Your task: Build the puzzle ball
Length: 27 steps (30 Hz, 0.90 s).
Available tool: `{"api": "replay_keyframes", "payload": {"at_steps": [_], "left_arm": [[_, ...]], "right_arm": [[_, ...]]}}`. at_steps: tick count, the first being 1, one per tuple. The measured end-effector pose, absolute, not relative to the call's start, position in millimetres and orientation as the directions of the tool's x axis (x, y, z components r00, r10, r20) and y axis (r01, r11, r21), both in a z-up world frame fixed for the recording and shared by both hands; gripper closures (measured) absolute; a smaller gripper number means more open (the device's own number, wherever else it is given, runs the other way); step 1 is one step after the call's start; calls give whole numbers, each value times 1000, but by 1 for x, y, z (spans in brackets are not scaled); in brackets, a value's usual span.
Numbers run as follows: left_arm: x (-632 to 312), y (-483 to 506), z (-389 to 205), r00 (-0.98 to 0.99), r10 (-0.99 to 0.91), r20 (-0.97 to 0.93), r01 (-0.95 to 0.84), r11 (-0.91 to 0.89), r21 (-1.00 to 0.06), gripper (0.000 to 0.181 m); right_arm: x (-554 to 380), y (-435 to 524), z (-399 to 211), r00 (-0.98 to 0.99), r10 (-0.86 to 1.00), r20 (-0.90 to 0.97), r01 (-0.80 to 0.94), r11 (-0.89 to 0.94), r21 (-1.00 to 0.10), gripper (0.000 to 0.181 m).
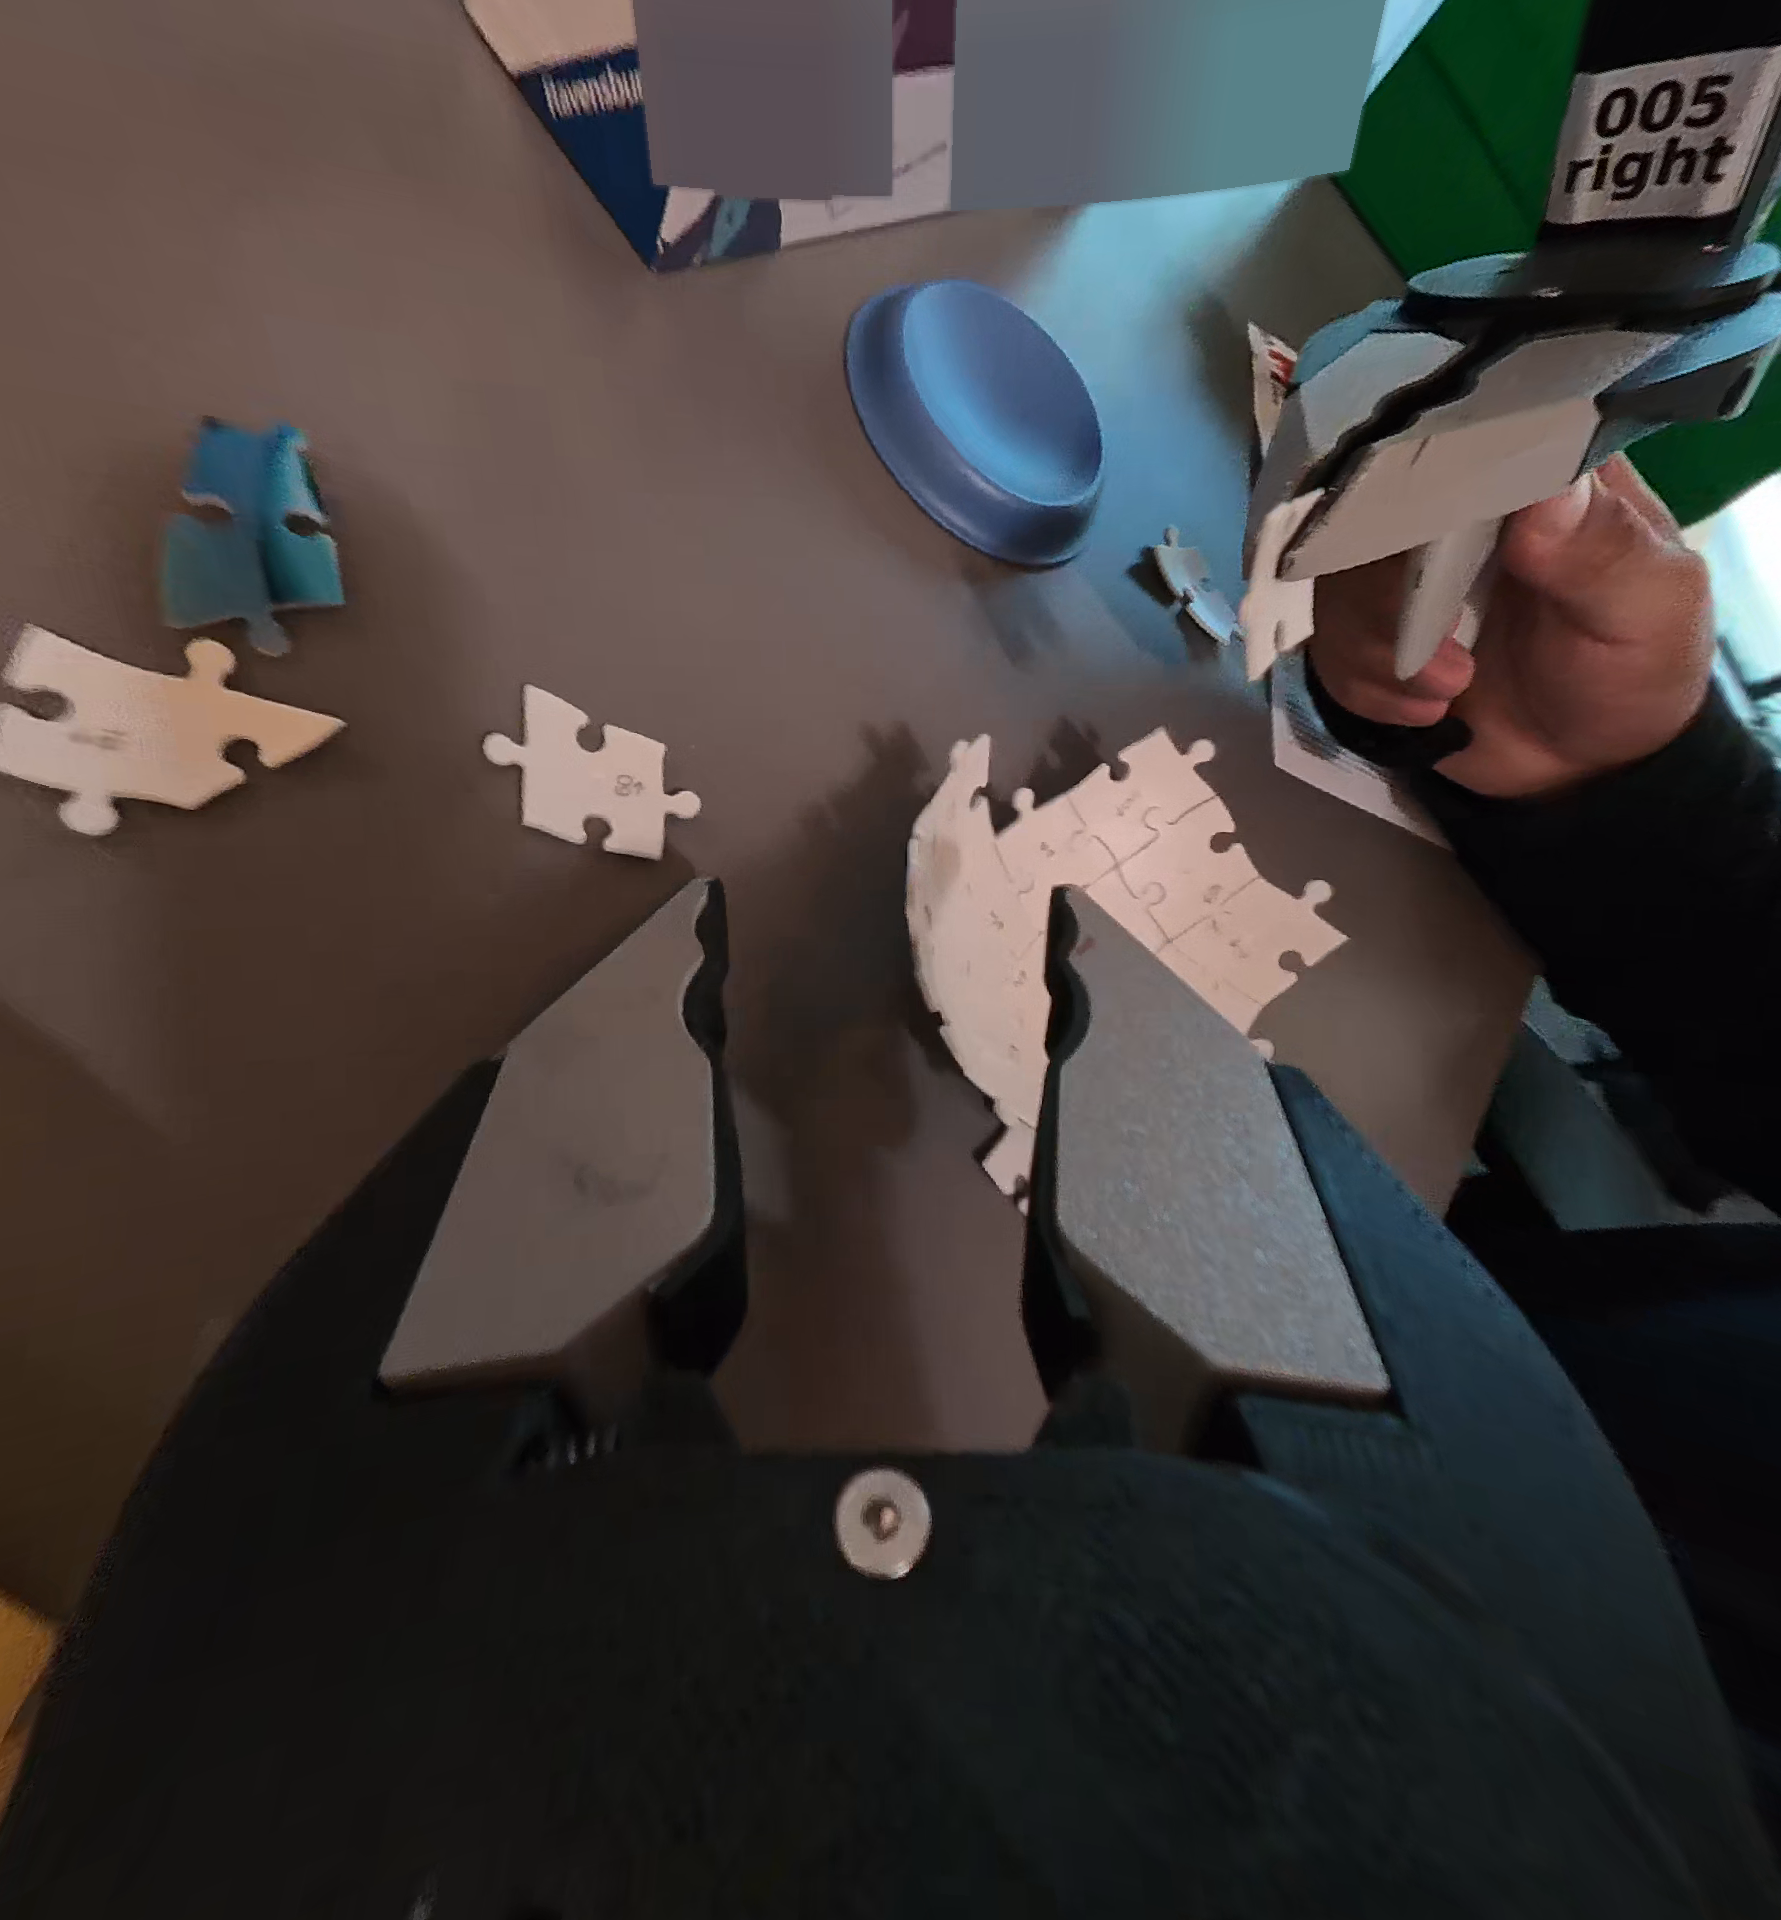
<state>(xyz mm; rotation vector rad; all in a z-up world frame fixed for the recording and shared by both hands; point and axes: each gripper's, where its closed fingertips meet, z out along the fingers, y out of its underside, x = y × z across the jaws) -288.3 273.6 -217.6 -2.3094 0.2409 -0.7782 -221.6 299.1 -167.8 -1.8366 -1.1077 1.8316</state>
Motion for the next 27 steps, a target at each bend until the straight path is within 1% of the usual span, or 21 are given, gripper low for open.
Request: {"api": "replay_keyframes", "payload": {"at_steps": [4,5,7,9,12,15,18,24,27], "left_arm": [[-284,268,-183,818,-447,363,-21,-653,-757,121],[-276,265,-174,797,-485,360,-39,-636,-771,125],[-250,255,-157,693,-584,424,-56,-629,-775,137],[-228,251,-146,589,-639,495,-46,-638,-769,139],[-214,257,-148,552,-660,509,-67,-644,-762,141],[-207,262,-147,541,-685,488,-81,-620,-780,152],[-201,260,-141,492,-716,495,-68,-599,-798,180],[-206,260,-150,507,-712,486,-112,-613,-782,181],[-208,259,-151,503,-709,494,-127,-626,-769,181]], "right_arm": [[-220,293,-151,-176,756,-630,247,-586,-772,181],[-219,290,-145,-195,771,-606,229,-565,-793,181],[-219,284,-135,-229,803,-551,199,-515,-834,181],[-219,277,-129,-249,828,-502,183,-468,-864,181],[-221,269,-126,-265,847,-461,175,-428,-886,181],[-221,265,-124,-282,843,-458,169,-427,-889,181],[-221,262,-124,-299,831,-469,168,-438,-883,181],[-218,263,-130,-300,823,-483,213,-436,-875,179],[-216,265,-131,-303,814,-495,226,-444,-867,180]]}}
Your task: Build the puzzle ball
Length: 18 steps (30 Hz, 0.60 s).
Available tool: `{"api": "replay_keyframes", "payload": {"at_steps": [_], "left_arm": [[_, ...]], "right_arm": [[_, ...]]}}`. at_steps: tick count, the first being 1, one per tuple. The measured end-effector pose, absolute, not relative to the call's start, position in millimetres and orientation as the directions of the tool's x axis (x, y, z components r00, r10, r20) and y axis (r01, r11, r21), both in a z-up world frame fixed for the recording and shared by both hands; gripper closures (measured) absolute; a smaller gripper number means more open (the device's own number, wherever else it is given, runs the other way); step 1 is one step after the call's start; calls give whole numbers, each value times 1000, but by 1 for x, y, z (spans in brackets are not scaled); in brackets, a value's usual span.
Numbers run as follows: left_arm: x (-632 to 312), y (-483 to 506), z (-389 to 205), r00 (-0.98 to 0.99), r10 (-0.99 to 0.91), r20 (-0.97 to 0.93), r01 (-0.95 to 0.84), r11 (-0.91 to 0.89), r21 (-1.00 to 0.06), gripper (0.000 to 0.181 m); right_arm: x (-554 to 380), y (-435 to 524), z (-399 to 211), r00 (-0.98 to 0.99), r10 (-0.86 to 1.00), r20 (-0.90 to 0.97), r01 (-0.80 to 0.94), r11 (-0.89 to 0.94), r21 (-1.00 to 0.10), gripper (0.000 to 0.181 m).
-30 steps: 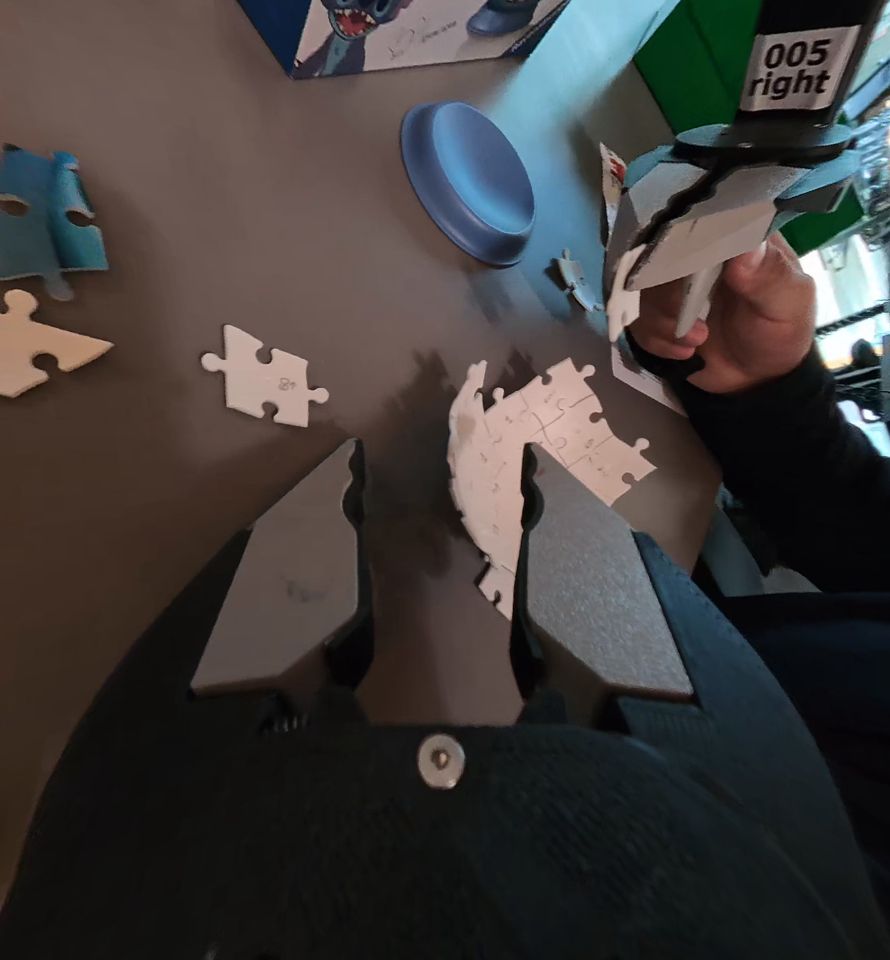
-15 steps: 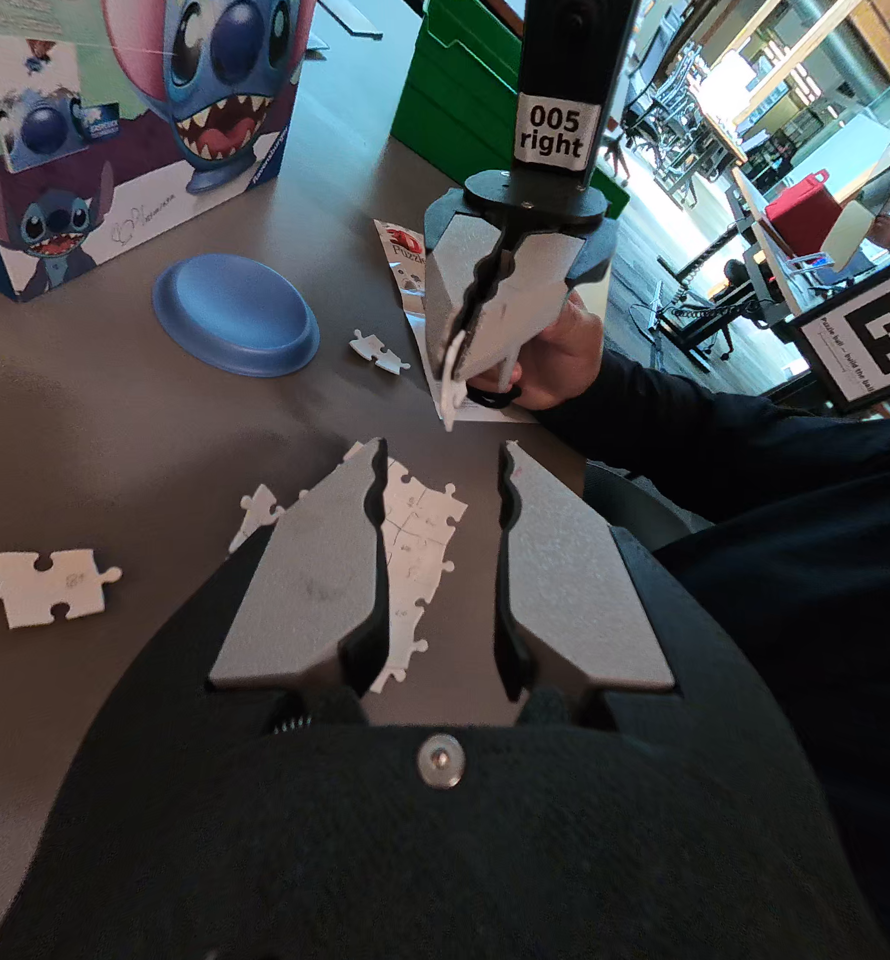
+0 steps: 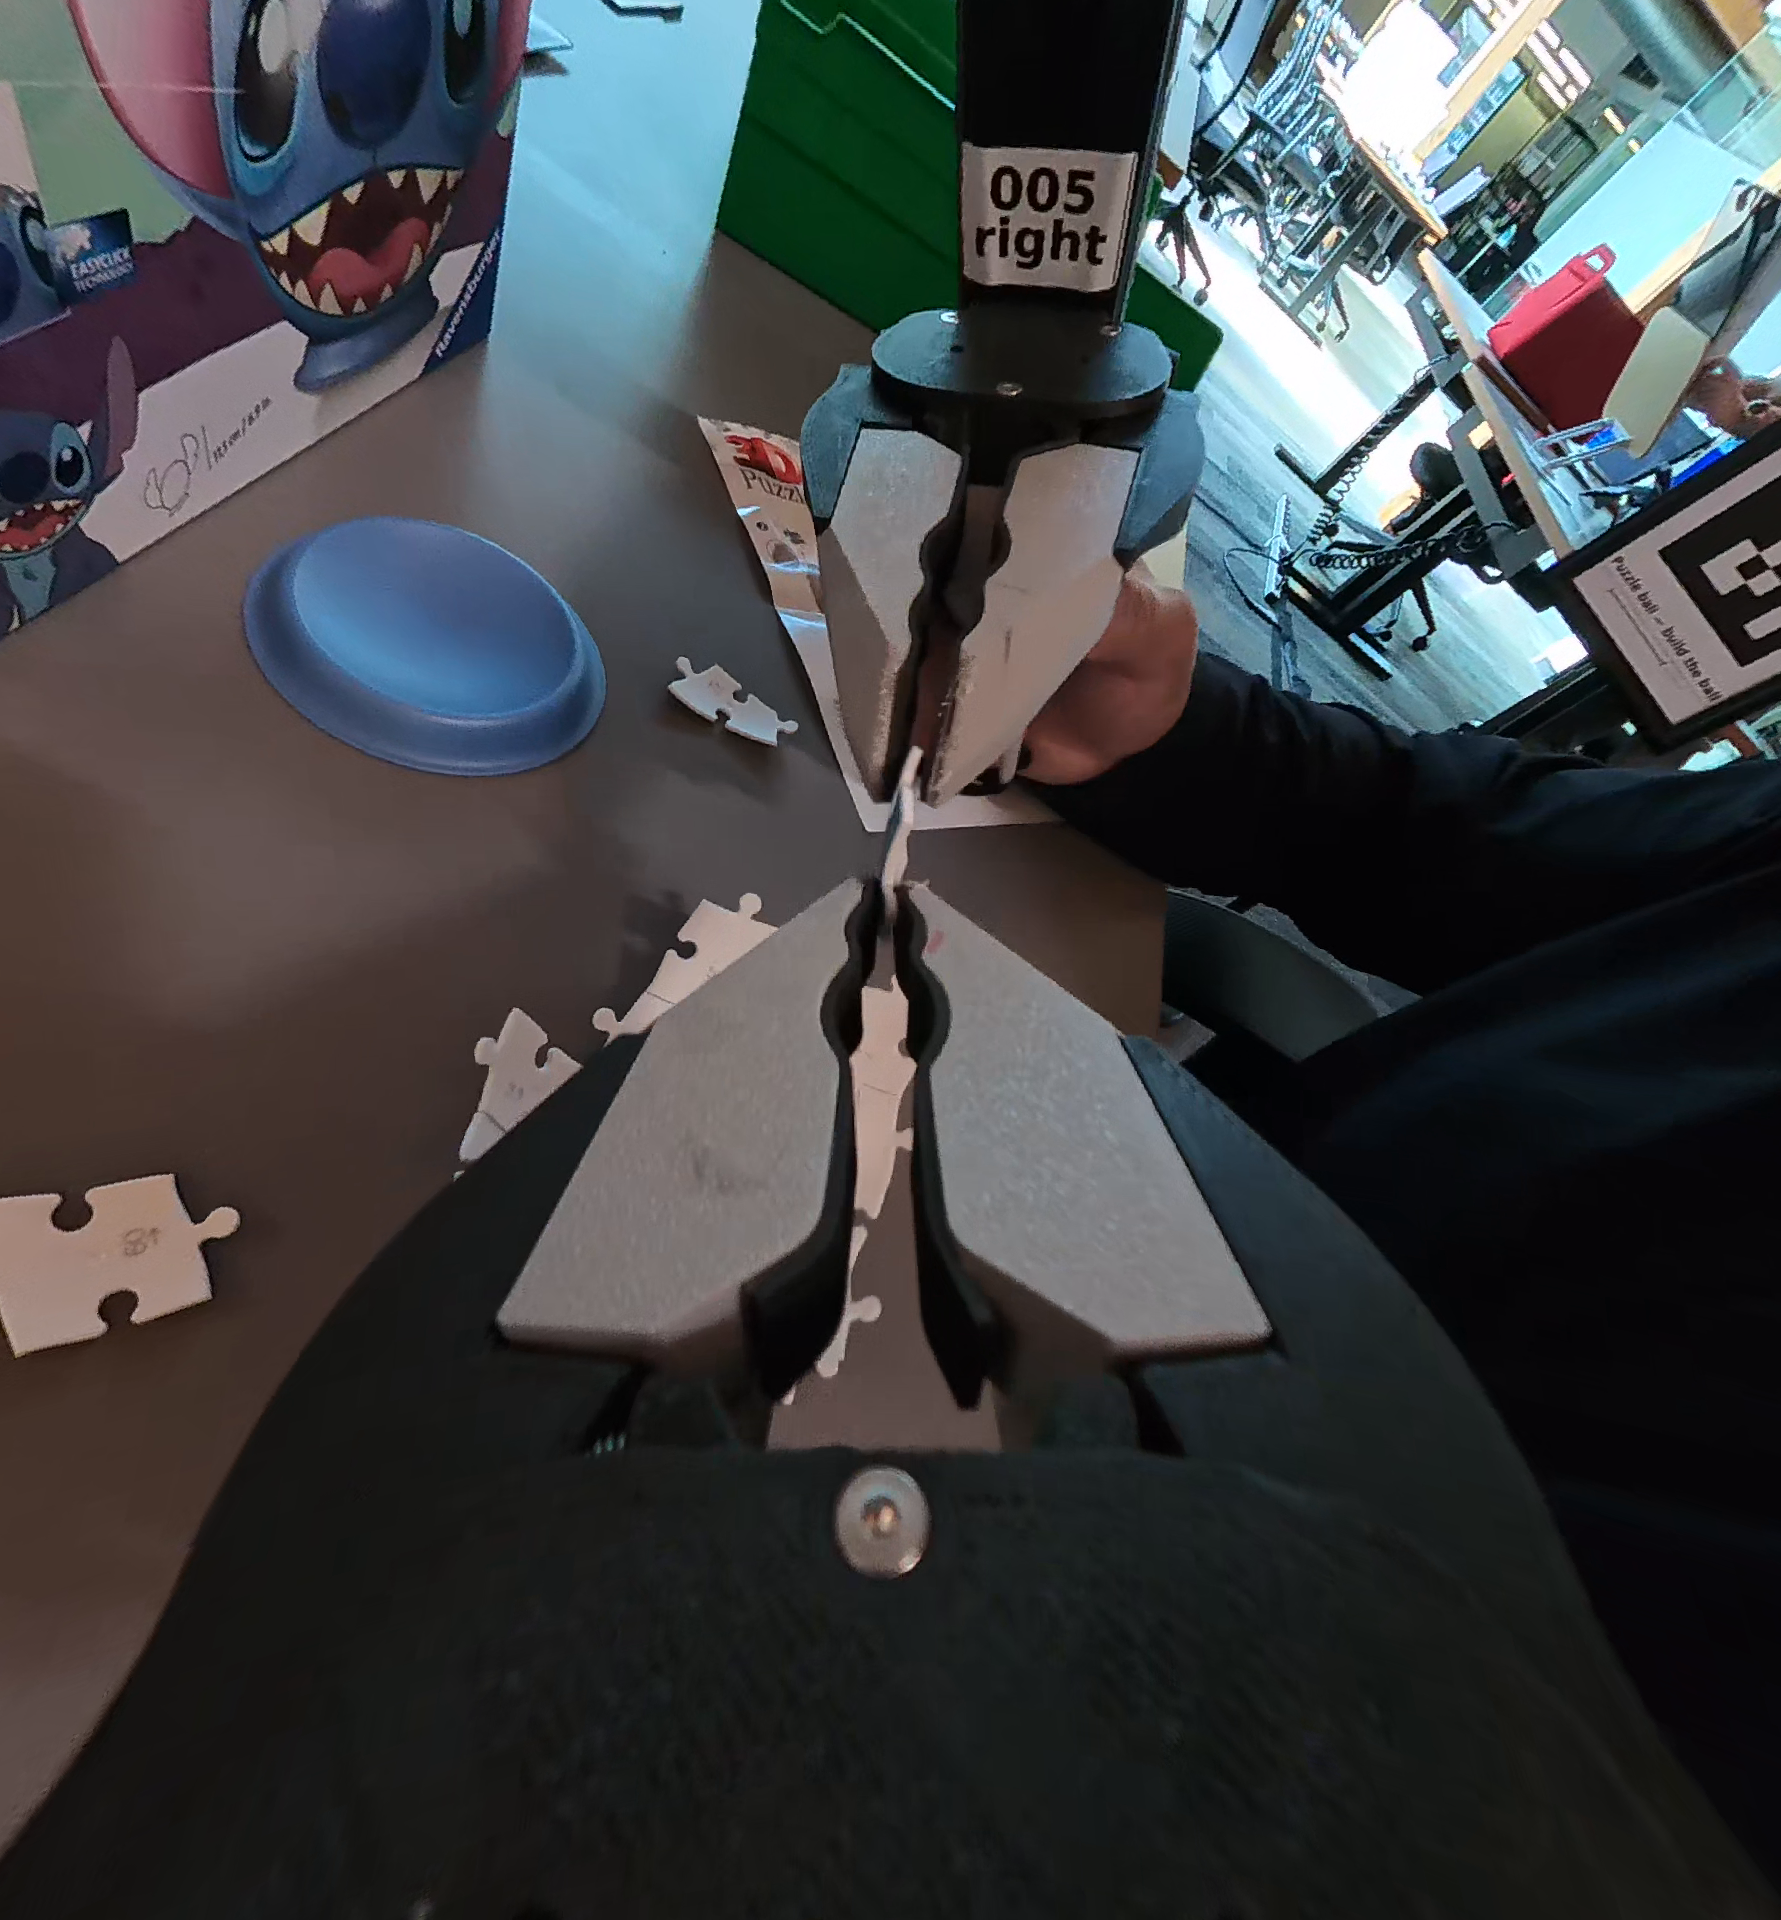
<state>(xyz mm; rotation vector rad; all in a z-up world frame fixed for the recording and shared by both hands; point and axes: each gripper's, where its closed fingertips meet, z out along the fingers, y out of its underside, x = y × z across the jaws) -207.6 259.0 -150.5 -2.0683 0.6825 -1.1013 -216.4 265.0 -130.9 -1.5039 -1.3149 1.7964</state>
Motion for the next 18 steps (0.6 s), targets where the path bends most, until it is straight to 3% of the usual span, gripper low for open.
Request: {"api": "replay_keyframes", "payload": {"at_steps": [9,18], "left_arm": [[-208,255,-158,510,-714,480,-213,-646,-733,180],[-216,262,-161,562,-696,447,-254,-660,-707,181]], "right_arm": [[-220,261,-143,-273,833,-481,286,-407,-867,181],[-221,269,-144,-287,699,-655,290,-588,-755,179]]}}
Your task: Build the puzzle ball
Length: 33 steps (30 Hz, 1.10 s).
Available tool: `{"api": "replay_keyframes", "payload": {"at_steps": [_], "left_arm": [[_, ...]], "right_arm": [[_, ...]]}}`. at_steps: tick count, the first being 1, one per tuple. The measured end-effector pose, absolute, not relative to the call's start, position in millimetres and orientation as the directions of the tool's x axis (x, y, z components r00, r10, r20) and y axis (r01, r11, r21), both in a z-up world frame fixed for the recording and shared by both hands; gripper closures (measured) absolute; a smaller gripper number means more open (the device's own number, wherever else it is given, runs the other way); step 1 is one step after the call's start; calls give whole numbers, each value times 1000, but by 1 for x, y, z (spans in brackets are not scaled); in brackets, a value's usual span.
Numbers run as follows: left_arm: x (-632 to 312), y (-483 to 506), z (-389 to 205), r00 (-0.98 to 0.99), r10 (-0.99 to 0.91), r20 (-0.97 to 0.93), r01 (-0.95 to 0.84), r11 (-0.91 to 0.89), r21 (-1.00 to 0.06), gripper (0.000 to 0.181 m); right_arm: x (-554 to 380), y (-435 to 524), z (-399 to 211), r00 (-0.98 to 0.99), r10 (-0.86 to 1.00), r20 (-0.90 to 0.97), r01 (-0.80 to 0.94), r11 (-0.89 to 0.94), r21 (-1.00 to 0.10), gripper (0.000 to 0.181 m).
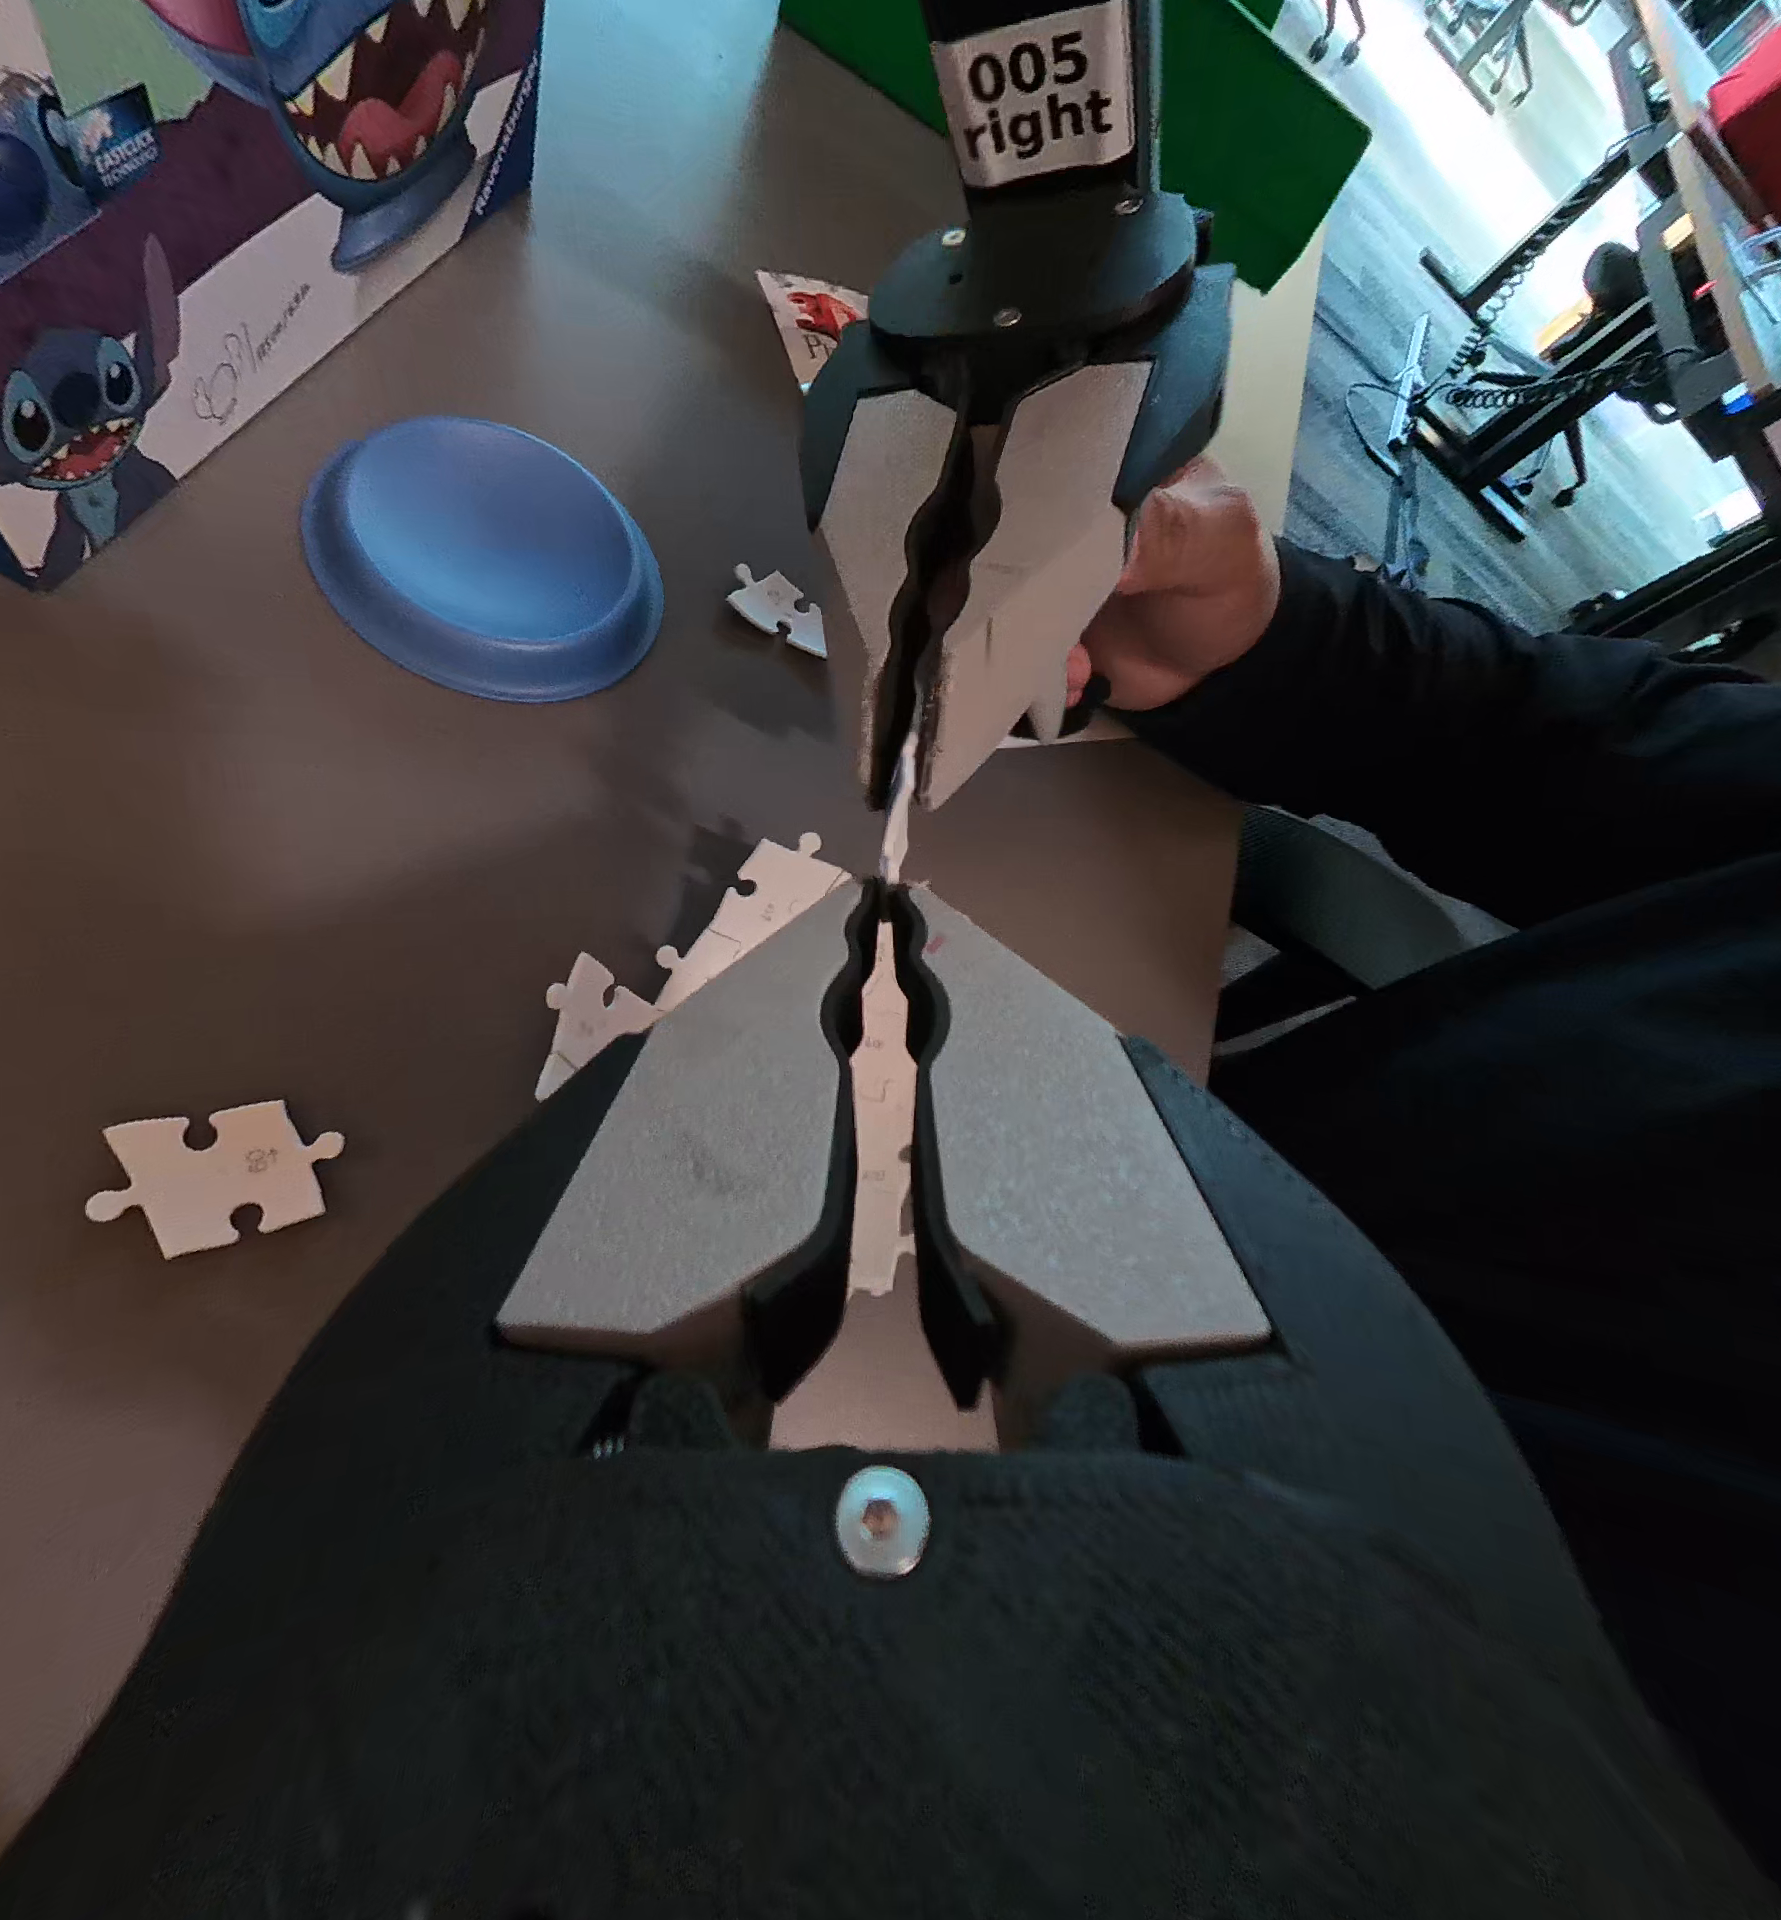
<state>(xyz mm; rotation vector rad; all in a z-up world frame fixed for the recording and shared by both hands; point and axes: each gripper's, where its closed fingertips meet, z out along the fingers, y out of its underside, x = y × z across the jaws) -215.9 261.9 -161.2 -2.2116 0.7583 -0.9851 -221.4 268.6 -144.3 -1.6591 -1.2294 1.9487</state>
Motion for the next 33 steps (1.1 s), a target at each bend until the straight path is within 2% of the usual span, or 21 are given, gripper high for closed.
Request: {"api": "replay_keyframes", "payload": {"at_steps": [2,4,11,16,22,27,28,30,33], "left_arm": [[-216,262,-161,558,-689,463,-243,-669,-703,181],[-218,264,-162,566,-678,469,-232,-677,-699,181],[-221,264,-166,568,-664,487,-220,-692,-688,181],[-220,262,-164,553,-668,497,-215,-691,-690,181],[-219,262,-165,549,-668,503,-217,-695,-685,181],[-219,262,-166,534,-663,525,-219,-708,-672,180],[-222,263,-168,537,-655,531,-234,-721,-653,177],[-234,271,-175,584,-626,516,-249,-744,-620,148],[-251,279,-192,625,-582,520,-298,-793,-531,141]], "right_arm": [[-219,272,-137,-311,670,-674,260,-622,-739,174],[-217,278,-134,-301,684,-664,232,-623,-747,180],[-218,280,-141,-234,786,-572,246,-521,-817,181],[-218,282,-144,-207,812,-545,251,-494,-832,170],[-222,274,-147,-222,831,-510,279,-447,-850,181],[-222,275,-149,-193,852,-487,285,-426,-859,181],[-222,277,-150,-183,851,-492,286,-433,-855,181],[-219,281,-149,-173,845,-507,280,-451,-848,181],[-216,286,-152,-153,844,-514,285,-461,-841,181]]}}
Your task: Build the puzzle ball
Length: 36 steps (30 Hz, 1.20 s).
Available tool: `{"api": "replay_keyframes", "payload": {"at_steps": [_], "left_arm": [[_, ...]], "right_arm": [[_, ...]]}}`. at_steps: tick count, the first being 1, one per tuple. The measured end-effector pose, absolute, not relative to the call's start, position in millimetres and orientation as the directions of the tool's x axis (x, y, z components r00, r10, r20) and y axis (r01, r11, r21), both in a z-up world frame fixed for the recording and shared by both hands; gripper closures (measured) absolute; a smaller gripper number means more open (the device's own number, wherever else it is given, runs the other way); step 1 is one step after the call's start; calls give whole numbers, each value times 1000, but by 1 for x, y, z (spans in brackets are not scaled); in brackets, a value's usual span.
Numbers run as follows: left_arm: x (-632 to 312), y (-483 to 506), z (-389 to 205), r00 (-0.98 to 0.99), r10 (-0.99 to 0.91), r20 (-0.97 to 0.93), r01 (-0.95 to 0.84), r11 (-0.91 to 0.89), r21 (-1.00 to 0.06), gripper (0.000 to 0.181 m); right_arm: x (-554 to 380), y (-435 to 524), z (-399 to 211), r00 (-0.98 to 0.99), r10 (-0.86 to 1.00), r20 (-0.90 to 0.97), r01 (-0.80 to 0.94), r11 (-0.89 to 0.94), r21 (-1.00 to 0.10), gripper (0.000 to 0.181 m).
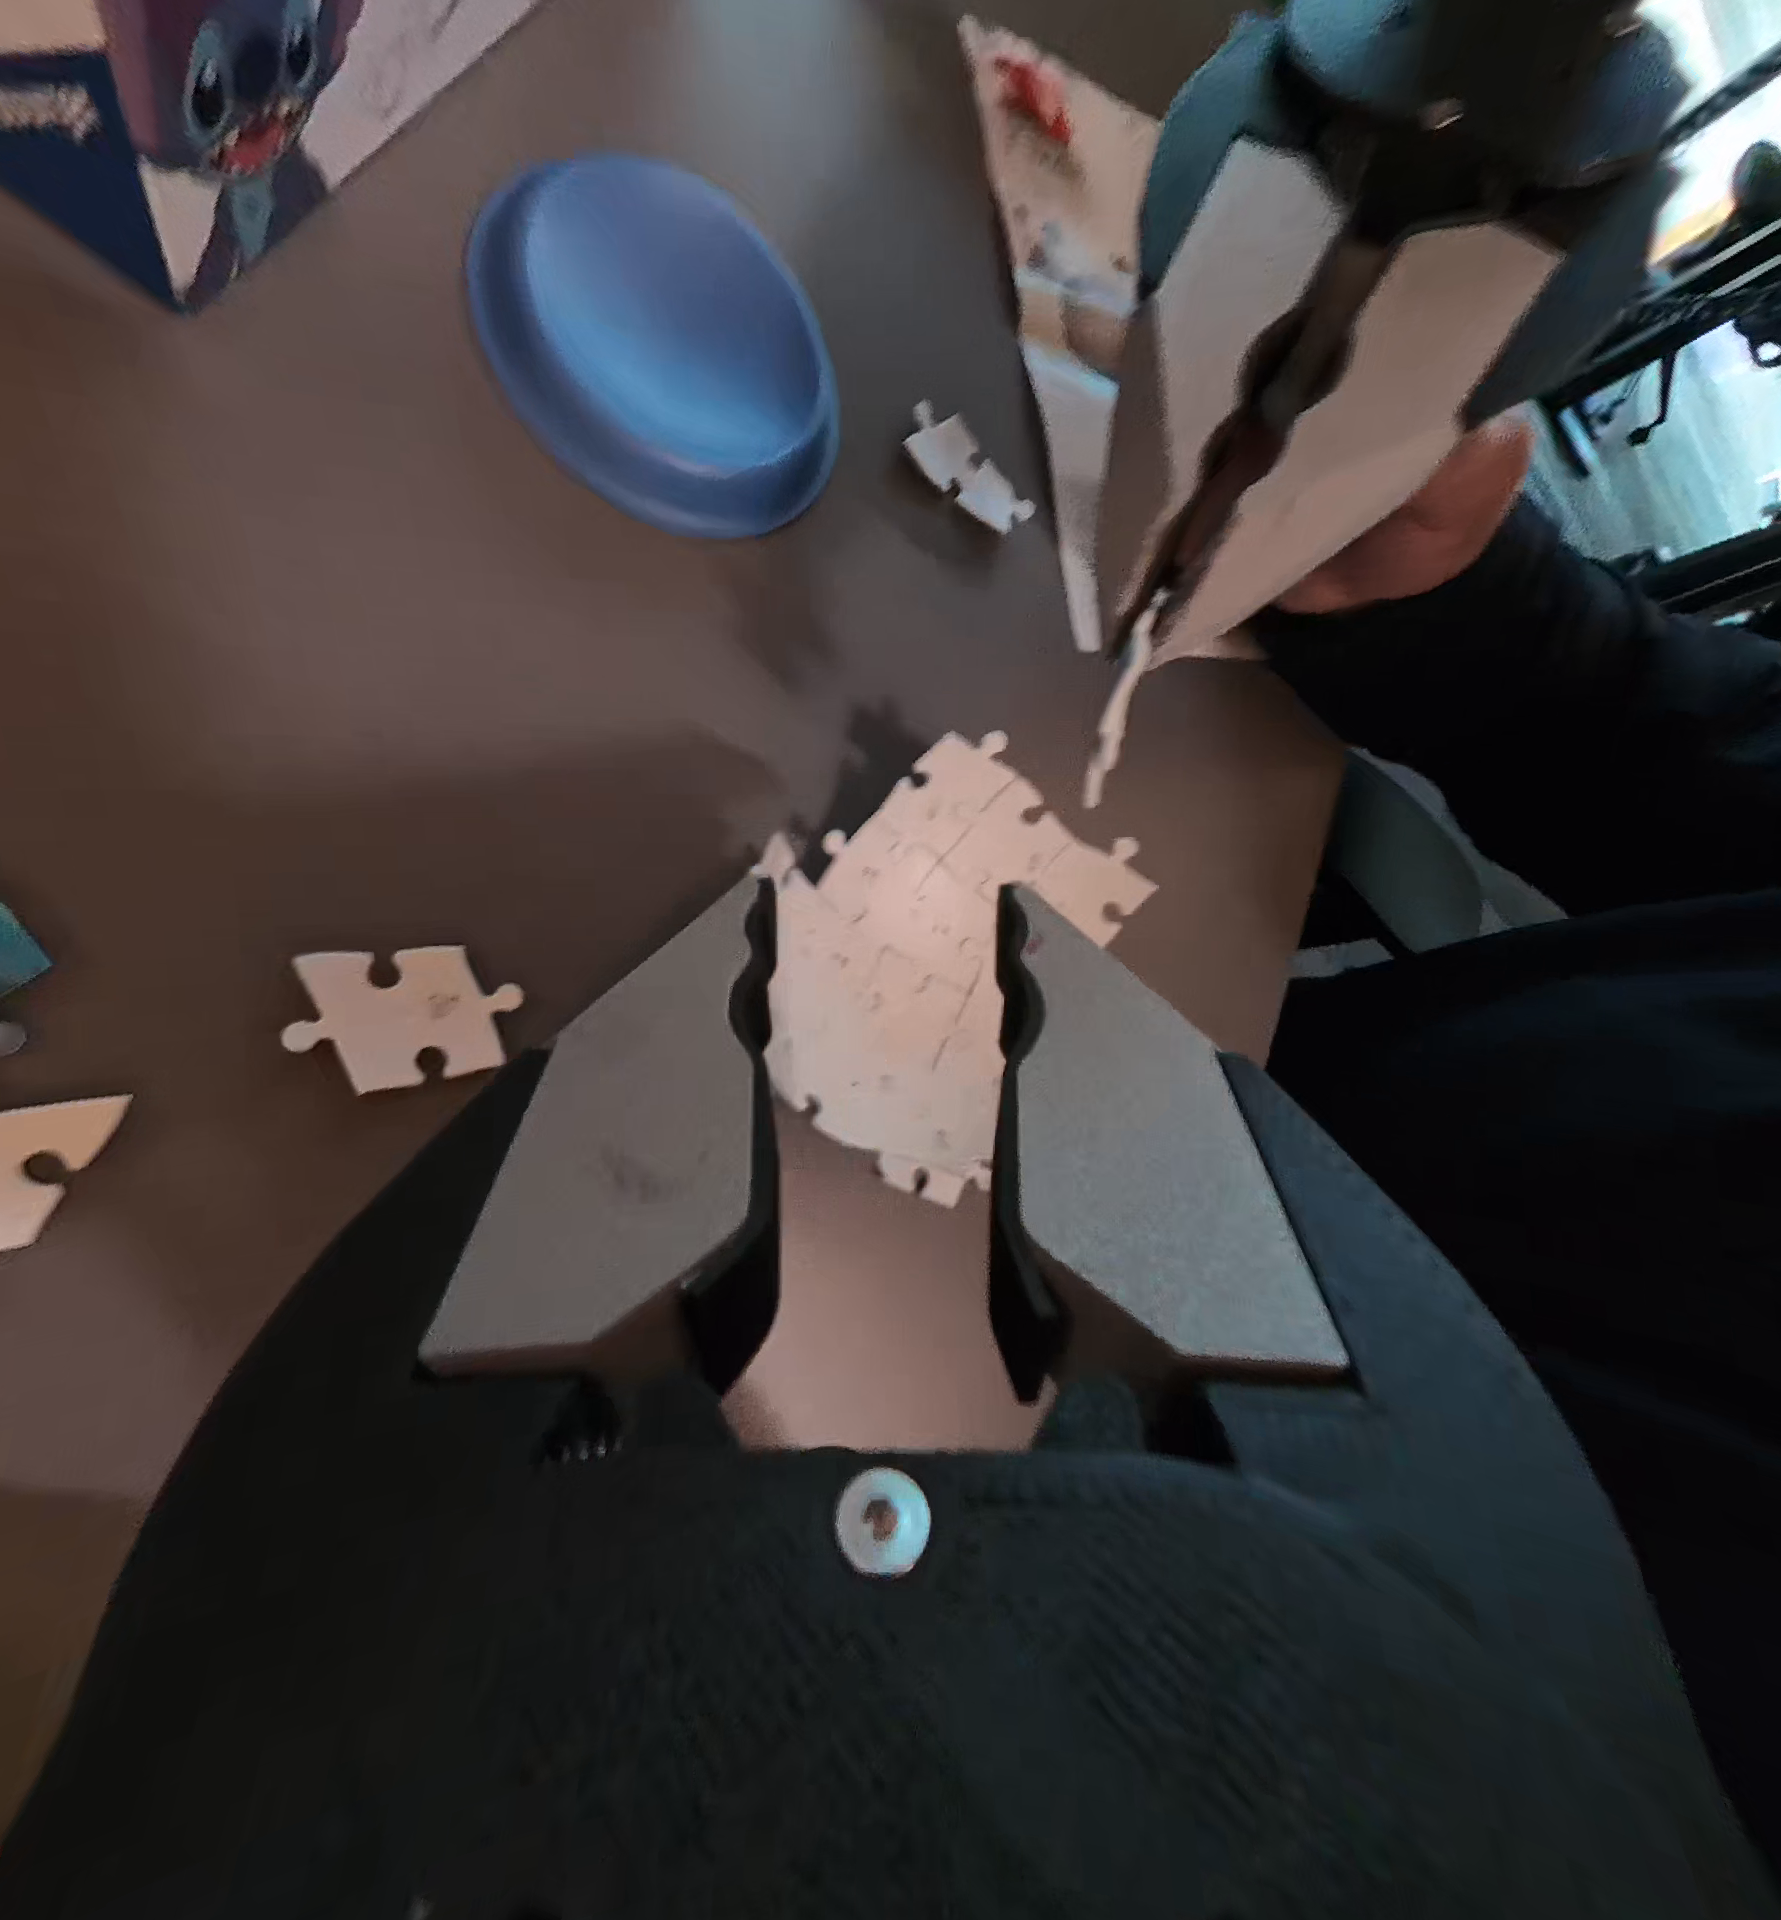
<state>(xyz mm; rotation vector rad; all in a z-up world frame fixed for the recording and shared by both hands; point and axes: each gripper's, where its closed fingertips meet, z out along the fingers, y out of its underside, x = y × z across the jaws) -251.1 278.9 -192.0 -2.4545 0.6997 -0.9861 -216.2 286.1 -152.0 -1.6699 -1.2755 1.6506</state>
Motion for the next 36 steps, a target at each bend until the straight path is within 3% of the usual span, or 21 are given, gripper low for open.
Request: {"api": "replay_keyframes", "payload": {"at_steps": [6,13,18,20,36], "left_arm": [[-258,279,-220,625,-561,544,-397,-827,-397,136],[-250,271,-237,572,-544,614,-459,-833,-310,151],[-247,268,-240,547,-557,625,-480,-820,-311,164],[-247,267,-242,541,-564,623,-486,-815,-315,178],[-244,262,-244,507,-567,649,-478,-812,-336,177]], "right_arm": [[-217,289,-169,-95,864,-495,357,-434,-827,181],[-219,290,-187,-64,866,-496,436,-423,-794,181],[-223,288,-198,-65,860,-507,488,-416,-767,181],[-225,285,-201,-70,865,-497,513,-396,-762,181],[-237,285,-208,-173,908,-383,595,-213,-775,181]]}}
